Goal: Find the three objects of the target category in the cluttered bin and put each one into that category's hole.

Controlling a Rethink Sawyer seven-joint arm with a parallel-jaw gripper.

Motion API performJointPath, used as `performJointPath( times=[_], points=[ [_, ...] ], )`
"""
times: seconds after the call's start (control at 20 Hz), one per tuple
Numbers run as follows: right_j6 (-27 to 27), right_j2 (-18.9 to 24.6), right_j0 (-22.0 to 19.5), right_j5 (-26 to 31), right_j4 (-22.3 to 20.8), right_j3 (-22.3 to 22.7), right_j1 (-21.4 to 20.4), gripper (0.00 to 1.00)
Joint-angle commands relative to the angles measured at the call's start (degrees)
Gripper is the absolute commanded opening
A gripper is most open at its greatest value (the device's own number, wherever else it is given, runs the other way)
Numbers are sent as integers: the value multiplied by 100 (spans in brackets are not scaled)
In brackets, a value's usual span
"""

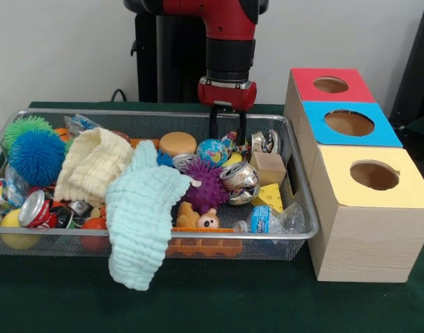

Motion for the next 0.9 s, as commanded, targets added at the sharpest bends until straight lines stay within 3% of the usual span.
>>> performJointPath(
  times=[0.05,0.3,0.55,0.7,0.9],
  points=[
    [526,537,-260,49,-331,177,648,100],
    [303,568,-253,57,-506,-109,933,100],
    [-425,1761,-1272,1648,-1056,-315,901,100],
    [-720,2108,-1627,2022,-1297,-449,983,100],
    [-687,2128,-1623,1988,-1475,-569,1035,100]
  ],
)
